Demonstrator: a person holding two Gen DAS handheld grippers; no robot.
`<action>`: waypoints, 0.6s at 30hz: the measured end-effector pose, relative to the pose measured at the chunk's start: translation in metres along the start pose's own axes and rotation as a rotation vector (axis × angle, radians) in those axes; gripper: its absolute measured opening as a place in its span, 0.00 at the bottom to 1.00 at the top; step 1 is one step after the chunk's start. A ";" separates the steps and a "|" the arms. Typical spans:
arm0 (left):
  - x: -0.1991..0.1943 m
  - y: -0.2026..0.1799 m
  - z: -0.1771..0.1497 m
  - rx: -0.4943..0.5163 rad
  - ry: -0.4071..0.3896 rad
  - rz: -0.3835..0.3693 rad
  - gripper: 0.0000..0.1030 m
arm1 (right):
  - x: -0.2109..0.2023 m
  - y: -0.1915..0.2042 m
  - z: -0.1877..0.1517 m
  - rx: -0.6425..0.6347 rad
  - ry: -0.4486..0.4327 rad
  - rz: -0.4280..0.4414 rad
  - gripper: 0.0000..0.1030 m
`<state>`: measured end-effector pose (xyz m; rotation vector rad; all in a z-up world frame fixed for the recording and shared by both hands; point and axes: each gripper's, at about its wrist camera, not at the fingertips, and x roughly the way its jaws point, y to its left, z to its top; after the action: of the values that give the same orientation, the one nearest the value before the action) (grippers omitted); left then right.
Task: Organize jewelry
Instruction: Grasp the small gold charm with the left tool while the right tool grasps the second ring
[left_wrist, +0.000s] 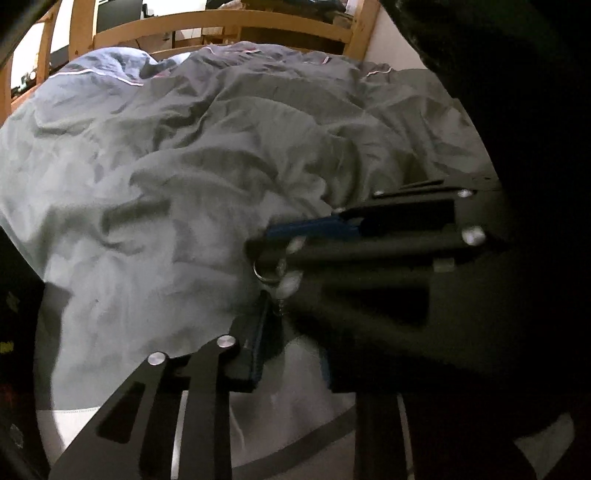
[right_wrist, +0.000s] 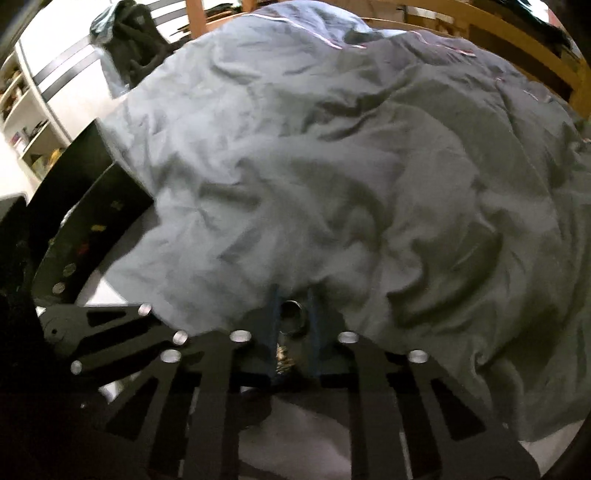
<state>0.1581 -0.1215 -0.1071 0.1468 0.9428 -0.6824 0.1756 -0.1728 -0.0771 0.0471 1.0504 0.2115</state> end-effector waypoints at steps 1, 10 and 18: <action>0.000 0.001 -0.001 0.000 0.000 -0.001 0.18 | -0.004 -0.008 0.002 0.046 -0.021 -0.006 0.06; -0.006 0.011 -0.002 -0.018 -0.002 -0.029 0.07 | -0.023 -0.047 0.008 0.255 -0.098 0.050 0.06; -0.032 0.022 -0.008 -0.058 0.055 0.066 0.07 | -0.005 -0.015 0.002 0.086 0.006 0.106 0.22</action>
<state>0.1527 -0.0854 -0.0906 0.1452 1.0053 -0.5923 0.1771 -0.1888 -0.0743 0.1796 1.0640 0.2626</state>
